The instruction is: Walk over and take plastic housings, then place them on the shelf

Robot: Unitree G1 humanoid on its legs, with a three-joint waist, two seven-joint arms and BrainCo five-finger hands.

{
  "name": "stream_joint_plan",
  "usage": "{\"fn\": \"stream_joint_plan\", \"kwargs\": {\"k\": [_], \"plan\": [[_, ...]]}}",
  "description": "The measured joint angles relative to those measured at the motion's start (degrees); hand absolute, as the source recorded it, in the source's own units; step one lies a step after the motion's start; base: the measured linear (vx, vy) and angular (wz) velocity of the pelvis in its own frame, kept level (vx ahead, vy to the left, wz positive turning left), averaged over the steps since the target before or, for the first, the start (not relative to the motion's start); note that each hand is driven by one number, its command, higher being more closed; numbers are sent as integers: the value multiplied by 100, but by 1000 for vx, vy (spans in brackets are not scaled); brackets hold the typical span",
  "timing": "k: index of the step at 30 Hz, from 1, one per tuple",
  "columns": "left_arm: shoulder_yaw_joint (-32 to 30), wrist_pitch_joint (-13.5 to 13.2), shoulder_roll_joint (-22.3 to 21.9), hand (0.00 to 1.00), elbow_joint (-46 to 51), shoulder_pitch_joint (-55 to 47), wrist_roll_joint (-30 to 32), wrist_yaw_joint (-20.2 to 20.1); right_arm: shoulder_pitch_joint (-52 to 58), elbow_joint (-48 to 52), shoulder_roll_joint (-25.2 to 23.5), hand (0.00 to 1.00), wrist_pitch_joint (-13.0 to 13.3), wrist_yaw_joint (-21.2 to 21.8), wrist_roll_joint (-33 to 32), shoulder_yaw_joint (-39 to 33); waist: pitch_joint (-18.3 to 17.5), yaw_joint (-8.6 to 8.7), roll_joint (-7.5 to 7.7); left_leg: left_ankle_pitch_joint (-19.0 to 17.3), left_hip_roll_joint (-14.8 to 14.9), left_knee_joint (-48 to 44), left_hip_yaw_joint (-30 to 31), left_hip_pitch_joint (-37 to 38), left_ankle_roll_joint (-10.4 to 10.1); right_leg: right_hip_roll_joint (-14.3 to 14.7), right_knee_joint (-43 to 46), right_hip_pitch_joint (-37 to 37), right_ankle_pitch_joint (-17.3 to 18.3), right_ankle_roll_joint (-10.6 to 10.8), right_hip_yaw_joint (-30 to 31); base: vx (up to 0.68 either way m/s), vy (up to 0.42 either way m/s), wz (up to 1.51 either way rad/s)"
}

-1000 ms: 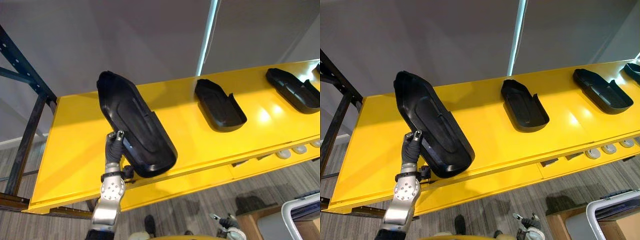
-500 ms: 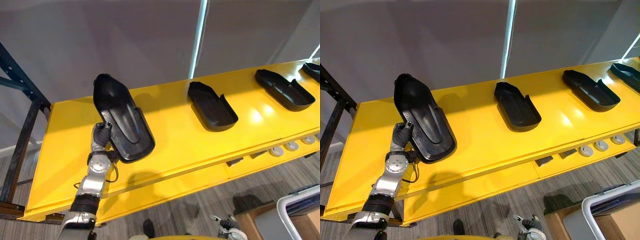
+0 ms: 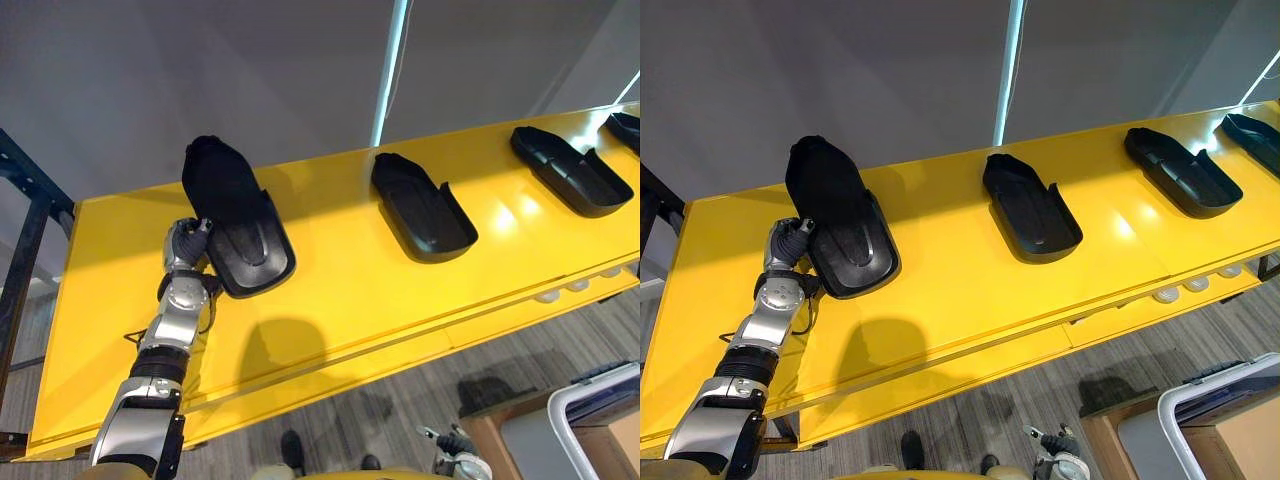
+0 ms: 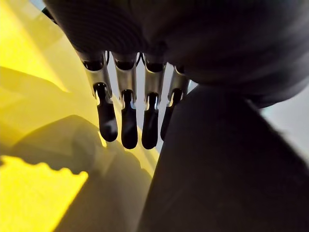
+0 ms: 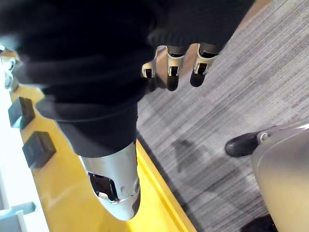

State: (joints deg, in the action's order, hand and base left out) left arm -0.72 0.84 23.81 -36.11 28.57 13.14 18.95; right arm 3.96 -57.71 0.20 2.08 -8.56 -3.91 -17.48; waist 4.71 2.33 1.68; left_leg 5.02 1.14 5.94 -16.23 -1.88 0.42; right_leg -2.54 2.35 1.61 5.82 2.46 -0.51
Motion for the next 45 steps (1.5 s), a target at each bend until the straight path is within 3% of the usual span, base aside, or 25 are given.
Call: {"fn": "stream_joint_plan", "kwargs": {"k": [10,16,23,26,30,31,36,40,45], "plan": [[-1,-32,108,0,143,-13,-5,-5,27,0,-5,0,0,4,-4,-23,29,-25,31,-16,-30,-1,44,0,22,-62,-14,21,8,9,-50,-3,5,2],[-9,-199,258,0,466,-65,-4,-4,16,2,-9,0,2,3,-5,-115,80,-40,51,-20,-31,-1,48,96,17,-57,-38,138,8,9,-68,0,0,0],[-38,-244,221,0,1299,-496,57,66,35,1,13,0,14,-7,-5,-123,82,-62,48,-21,-27,1,60,94,16,-58,-40,135,15,14,-100,0,0,0],[-250,-268,-138,0,2305,-1015,110,249,51,0,12,0,14,-15,-6,-122,83,-123,51,-21,-42,1,90,74,18,-70,-41,133,17,19,-110,12,3,4],[-268,-435,-1011,0,3958,-2085,126,369,44,-143,15,0,64,-19,-6,-123,81,-191,55,-18,-42,-1,180,-3,19,-70,-36,111,18,21,-159,10,-3,10],[-243,-504,-1275,100,4358,-2416,126,364,52,-198,10,0,67,-21,-6,-124,82,-198,54,-17,-37,-1,193,-44,19,-69,-28,92,16,19,-168,14,-5,7],[178,-736,-1734,100,5245,-3351,113,199,98,-271,29,0,77,-33,-25,-227,79,-195,47,-35,-13,-1,197,-139,-7,-56,44,-23,16,18,-149,0,0,0],[446,-926,-1774,100,5207,-3700,107,-261,99,-238,33,0,101,-39,-20,-216,68,-184,25,-35,-5,1,195,-154,-10,-34,114,-82,15,19,-132,0,0,0],[754,-955,-1641,100,4768,-3877,107,-538,99,-200,32,0,101,-48,-5,-171,30,-174,-38,-31,-13,2,196,-145,-7,-45,144,-94,24,33,-135,0,0,0]]}}
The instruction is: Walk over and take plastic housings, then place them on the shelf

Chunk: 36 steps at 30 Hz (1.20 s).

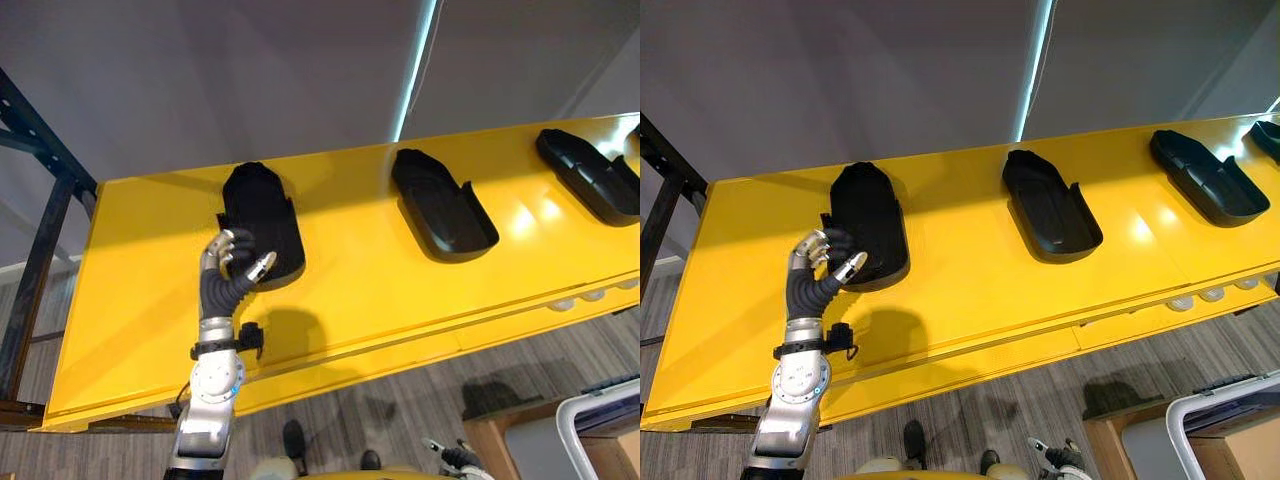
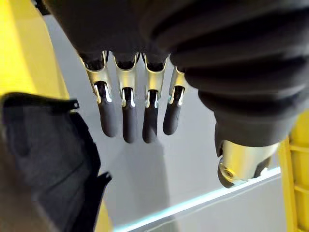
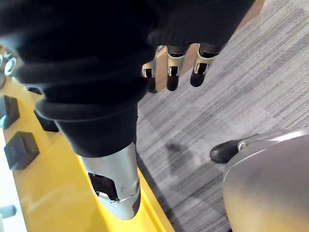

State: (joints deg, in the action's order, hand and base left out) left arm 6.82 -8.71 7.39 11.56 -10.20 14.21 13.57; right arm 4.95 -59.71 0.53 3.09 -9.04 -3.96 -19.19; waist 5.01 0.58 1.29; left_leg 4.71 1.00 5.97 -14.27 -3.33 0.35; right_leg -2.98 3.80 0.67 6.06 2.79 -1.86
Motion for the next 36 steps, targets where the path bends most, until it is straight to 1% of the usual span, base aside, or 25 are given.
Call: {"fn": "stream_joint_plan", "kwargs": {"k": [2,3,4,5,12,20,23,28,34,36], "plan": [[63,0,11,100,-267,4,2,-112,-3,3,-5,0,-1,-13,6,14,-18,3,-28,2,-9,0,7,1,1,-25,0,-27,26,35,-11,0,0,0],[69,0,12,100,-315,4,3,-113,-3,7,-6,0,-1,-20,6,16,-20,3,-31,3,-11,0,8,1,1,-31,-1,-28,30,40,-14,0,0,0],[116,0,25,100,-373,7,4,-113,-1,26,-7,0,-4,-54,7,21,-20,1,-31,4,-15,0,9,0,2,-50,-3,-29,77,113,-21,0,0,0],[183,0,44,100,-452,19,6,-115,-4,36,-4,0,-5,-83,7,29,-22,3,-27,9,-25,0,14,1,11,-63,-7,-31,90,118,-32,26,10,3],[481,-24,78,100,-1098,272,15,-113,-51,49,-17,0,-26,-85,10,176,-39,13,1,18,-113,-2,1,0,35,-116,-38,-3,91,111,-42,56,8,1],[496,-46,73,100,-1605,757,15,-47,-156,49,-31,0,-31,-88,11,173,-54,35,24,12,-84,0,-73,62,44,-116,-87,42,56,110,32,10,-2,-4],[497,-39,67,100,-1832,885,16,50,-158,47,-31,0,-66,-95,11,171,-59,81,21,10,-83,2,-77,134,43,-127,-94,108,57,111,35,-23,4,0],[497,-25,58,100,-1970,1007,46,138,-171,43,-48,0,-94,-103,11,170,-59,116,24,-13,-101,2,-76,133,29,-137,-111,100,80,144,45,-22,7,-1],[497,-54,45,100,-1965,1025,51,159,-173,43,-101,0,-103,-104,11,165,-68,139,40,-46,-138,1,-88,119,88,-145,-170,107,59,156,38,5,0,0],[495,-22,43,100,-1886,1011,47,156,-173,43,-107,0,-103,-105,11,165,-69,137,41,-39,-154,1,-87,111,109,-162,-187,112,48,146,29,45,4,2]]}}
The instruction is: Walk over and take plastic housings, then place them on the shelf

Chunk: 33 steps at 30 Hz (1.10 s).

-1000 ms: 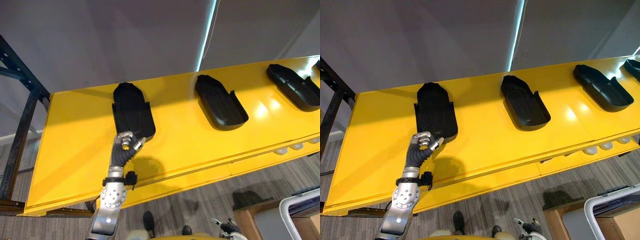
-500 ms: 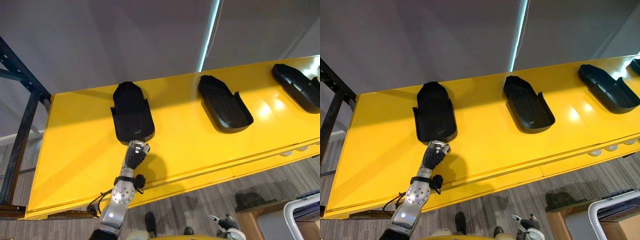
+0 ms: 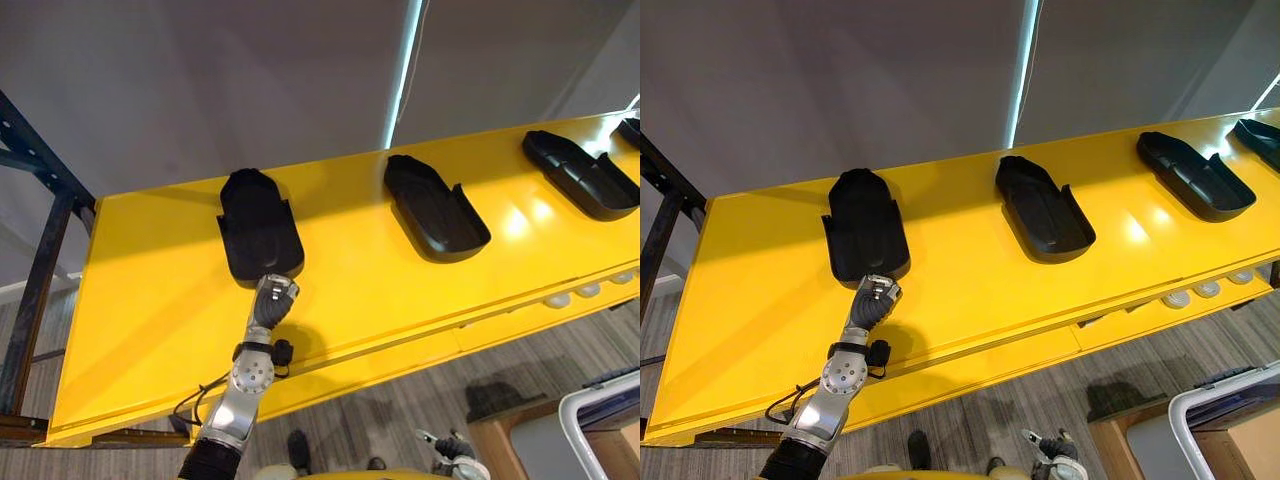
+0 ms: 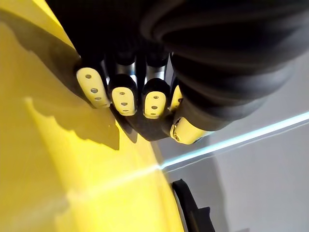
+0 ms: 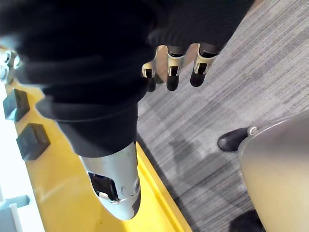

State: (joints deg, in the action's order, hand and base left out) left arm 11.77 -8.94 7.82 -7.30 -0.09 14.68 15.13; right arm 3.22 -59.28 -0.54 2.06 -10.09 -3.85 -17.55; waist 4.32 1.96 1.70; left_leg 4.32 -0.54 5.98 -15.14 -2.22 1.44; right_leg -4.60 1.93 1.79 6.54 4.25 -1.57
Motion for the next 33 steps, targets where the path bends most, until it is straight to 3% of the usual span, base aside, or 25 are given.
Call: {"fn": "stream_joint_plan", "kwargs": {"k": [2,5,8,12,13,18,20,22,26,29,31,32,33], "plan": [[-6,42,1,100,118,-41,-2,-5,0,0,-1,0,0,0,0,0,0,0,0,-5,-19,0,15,-13,7,-16,0,10,-1,3,-16,62,2,6],[-105,139,-5,100,1207,-400,-43,-8,20,-16,7,0,2,1,0,0,-13,-6,16,-6,-33,-18,75,-117,14,-42,0,-13,-12,6,-66,75,0,12],[-504,-21,-55,100,2454,-562,-167,33,106,-75,58,0,2,0,-1,-5,-23,-111,17,-1,-30,-42,141,-120,15,-15,27,11,-24,9,-139,56,-9,15],[-1370,-403,-261,100,3313,-675,-711,331,113,-135,105,0,2,1,0,6,-31,-171,2,15,24,-38,312,-122,18,42,149,4,-78,-74,-167,-6,-6,17],[-1818,-534,-402,100,3387,-687,-1125,432,124,-149,107,0,2,0,0,7,-31,-221,-1,17,49,-33,406,-130,15,55,209,-2,-86,-86,-195,-34,4,22],[-3245,-672,-838,100,3371,-1017,-1992,986,117,-227,159,0,2,0,0,7,-25,-308,-26,45,38,-5,665,-194,-44,85,223,41,-81,-93,-318,-47,-1,31],[-3641,-693,-991,100,3228,-1312,-2131,1271,129,-206,159,0,2,-41,1,-1,-27,-348,-24,48,33,-4,750,-185,-48,118,224,102,-63,-124,-316,-38,-10,25],[-3712,-682,-1090,100,2862,-1501,-2163,1349,147,-103,153,0,-3,-127,11,-20,-26,-467,-35,46,39,-4,756,-201,-47,127,219,104,-54,-138,-318,-47,-15,7],[-3722,-487,-1165,100,1773,-1747,-2407,1343,127,310,99,0,-4,-179,62,-69,-17,-465,-25,39,19,-2,658,-293,-51,88,176,114,106,-179,-493,-75,-22,20],[-3747,-237,-1166,100,467,-1743,-2655,1197,151,455,58,0,-25,-216,123,-117,-21,-477,10,50,110,-38,347,-209,-42,54,218,128,191,-213,-616,-14,-15,19],[-3851,55,-1165,100,-869,-1716,-2596,949,186,575,-12,0,-54,-215,124,-216,-34,-590,37,102,100,-8,367,-193,-71,44,229,143,254,-137,-624,29,-22,4],[-3863,156,-1160,0,-1230,-1703,-2521,851,188,587,-19,0,-57,-214,125,-226,-39,-593,46,103,89,-7,374,-192,-72,34,233,145,276,-147,-628,55,-3,4],[-3868,256,-1155,0,-1771,-1669,-2474,732,176,591,-20,0,-63,-212,125,-223,-41,-589,53,102,63,-7,393,-190,-72,19,248,149,304,-139,-632,79,7,8]]}}
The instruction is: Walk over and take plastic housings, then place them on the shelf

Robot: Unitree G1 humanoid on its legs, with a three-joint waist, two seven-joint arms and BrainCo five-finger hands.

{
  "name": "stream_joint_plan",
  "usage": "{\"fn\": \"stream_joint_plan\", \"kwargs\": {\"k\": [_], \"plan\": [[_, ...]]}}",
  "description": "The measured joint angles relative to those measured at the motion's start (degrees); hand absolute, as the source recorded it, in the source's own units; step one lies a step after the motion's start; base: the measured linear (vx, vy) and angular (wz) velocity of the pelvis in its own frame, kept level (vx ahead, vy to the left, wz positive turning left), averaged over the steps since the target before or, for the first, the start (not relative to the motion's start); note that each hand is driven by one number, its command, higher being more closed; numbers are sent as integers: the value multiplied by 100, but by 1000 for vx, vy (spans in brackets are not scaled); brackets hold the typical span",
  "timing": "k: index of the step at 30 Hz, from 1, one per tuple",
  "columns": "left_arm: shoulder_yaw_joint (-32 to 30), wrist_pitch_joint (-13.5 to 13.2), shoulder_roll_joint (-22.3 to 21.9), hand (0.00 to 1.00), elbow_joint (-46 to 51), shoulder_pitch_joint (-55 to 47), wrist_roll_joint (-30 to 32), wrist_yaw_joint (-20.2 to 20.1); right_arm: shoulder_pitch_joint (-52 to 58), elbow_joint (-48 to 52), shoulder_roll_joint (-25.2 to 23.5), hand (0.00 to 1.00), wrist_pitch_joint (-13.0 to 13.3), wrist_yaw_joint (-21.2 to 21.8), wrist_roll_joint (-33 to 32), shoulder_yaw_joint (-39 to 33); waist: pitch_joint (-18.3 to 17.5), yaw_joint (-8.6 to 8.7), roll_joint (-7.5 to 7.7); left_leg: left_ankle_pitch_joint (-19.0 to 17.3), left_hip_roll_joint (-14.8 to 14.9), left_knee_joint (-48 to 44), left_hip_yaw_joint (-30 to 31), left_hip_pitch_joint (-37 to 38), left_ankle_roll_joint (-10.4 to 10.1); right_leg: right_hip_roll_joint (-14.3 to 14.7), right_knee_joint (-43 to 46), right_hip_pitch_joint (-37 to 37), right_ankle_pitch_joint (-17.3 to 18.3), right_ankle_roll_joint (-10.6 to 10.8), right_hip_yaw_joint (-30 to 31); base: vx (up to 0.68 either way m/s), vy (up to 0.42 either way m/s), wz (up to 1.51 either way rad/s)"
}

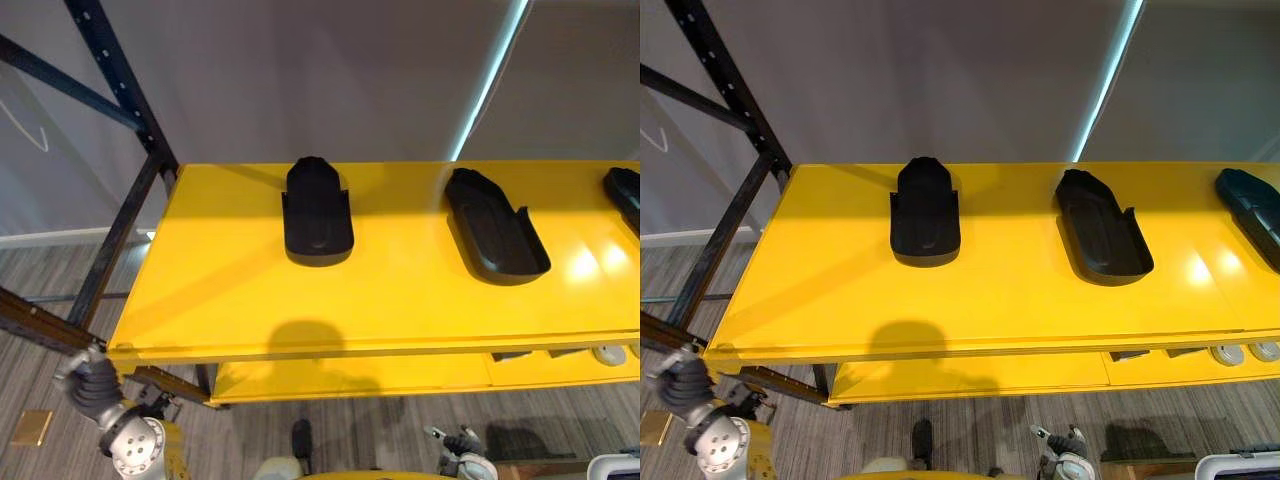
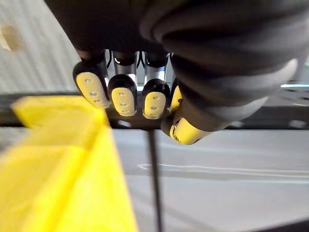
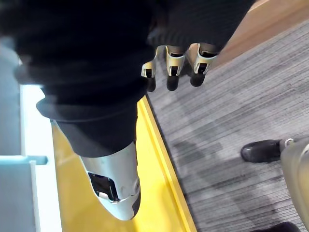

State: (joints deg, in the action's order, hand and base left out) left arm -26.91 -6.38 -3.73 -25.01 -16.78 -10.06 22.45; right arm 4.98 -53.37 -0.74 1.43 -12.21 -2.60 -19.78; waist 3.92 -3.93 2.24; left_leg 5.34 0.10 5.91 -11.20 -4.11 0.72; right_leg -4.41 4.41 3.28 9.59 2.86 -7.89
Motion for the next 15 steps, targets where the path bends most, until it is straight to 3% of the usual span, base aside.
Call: {"fn": "stream_joint_plan", "kwargs": {"k": [2,4,10,15], "plan": [[19,219,13,0,-1214,65,205,-195,-31,-39,4,0,-9,0,-1,1,7,7,12,-2,-69,1,11,30,1,-75,47,23,86,46,-9,111,16,8],[65,336,78,0,-1830,83,347,-309,-103,-198,10,0,-12,1,-4,-2,23,10,38,-24,-139,1,15,78,27,-124,49,88,105,78,-9,145,14,7],[443,368,487,0,-2415,467,983,-593,-403,-373,64,0,-7,12,-5,-4,203,31,34,-59,-217,1,-26,202,88,-188,31,201,120,103,26,115,-1,-3],[915,363,608,0,-2683,736,1359,-865,-699,-466,90,0,-1,48,-5,-14,332,185,55,-155,-197,5,-177,316,43,-189,35,247,119,103,112,45,-16,-12]]}}
